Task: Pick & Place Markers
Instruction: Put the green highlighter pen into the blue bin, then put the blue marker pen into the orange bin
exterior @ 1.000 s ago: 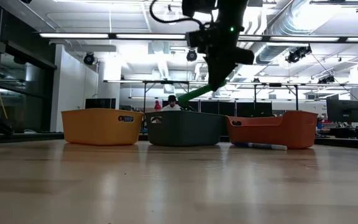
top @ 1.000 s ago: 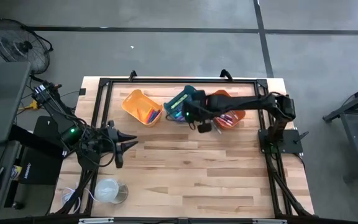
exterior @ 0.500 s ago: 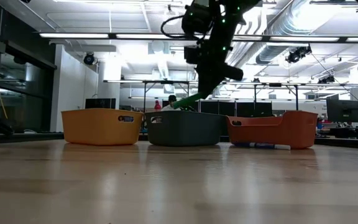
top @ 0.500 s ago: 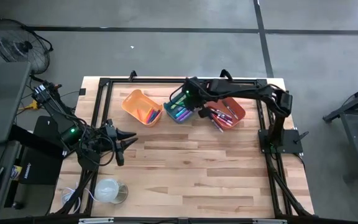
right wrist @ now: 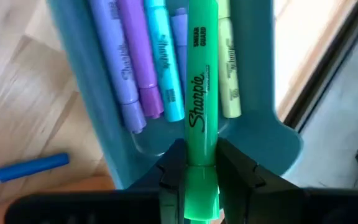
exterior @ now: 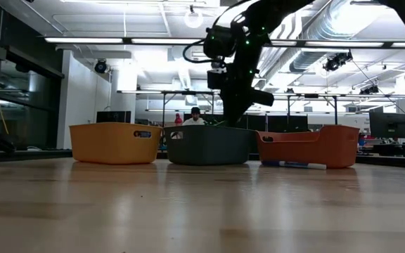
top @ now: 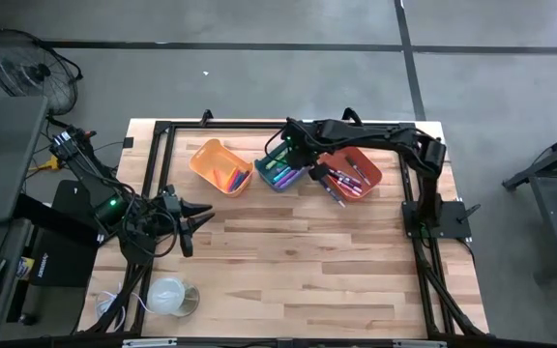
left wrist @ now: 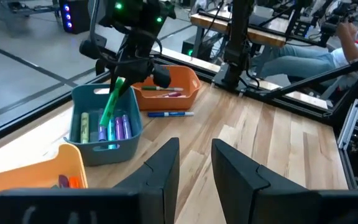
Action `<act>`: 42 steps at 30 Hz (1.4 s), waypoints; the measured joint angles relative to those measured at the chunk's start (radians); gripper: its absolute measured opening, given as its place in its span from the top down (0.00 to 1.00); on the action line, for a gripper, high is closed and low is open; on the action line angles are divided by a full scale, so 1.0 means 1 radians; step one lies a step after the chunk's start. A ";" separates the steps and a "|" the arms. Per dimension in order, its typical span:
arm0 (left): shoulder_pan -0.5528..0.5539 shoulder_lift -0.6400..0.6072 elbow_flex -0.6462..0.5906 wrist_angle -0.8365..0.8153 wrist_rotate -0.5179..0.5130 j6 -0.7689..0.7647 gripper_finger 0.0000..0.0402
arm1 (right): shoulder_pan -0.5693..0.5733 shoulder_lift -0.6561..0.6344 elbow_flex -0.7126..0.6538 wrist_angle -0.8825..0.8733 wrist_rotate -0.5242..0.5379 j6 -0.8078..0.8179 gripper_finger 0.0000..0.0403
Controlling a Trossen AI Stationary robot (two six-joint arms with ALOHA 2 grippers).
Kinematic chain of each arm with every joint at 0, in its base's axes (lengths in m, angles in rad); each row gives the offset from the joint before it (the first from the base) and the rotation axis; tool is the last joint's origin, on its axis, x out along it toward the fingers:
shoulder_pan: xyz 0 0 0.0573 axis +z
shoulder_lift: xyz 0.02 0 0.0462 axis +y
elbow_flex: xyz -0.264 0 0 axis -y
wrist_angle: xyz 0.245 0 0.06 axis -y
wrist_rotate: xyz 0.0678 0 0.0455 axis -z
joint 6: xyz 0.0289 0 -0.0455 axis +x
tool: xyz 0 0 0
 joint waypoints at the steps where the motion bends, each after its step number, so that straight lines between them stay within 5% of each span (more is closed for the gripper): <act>1: 0.000 0.000 0.000 0.000 0.000 0.000 0.77 | 0.000 0.004 0.000 -0.003 -0.001 -0.009 0.87; 10: 0.000 0.000 0.000 -0.002 0.003 -0.017 0.77 | 0.001 0.011 0.000 0.007 -0.009 -0.018 0.86; 14: 0.000 0.000 0.000 -0.003 0.005 -0.018 0.77 | 0.001 0.011 0.000 0.008 -0.036 -0.001 0.78; 22: 0.000 0.000 0.000 -0.003 0.008 -0.018 0.77 | 0.002 0.011 0.000 0.009 0.001 0.185 0.71; 31: 0.000 0.000 0.000 -0.004 0.010 -0.018 0.77 | 0.045 0.001 0.000 -0.097 0.236 0.790 0.71; 37: 0.000 0.000 0.000 -0.020 0.015 -0.018 0.77 | 0.088 -0.005 0.000 -0.207 0.038 1.180 0.71; 42: 0.000 0.000 0.000 -0.034 0.054 -0.018 0.77 | 0.134 -0.005 0.000 -0.235 -0.039 1.347 0.71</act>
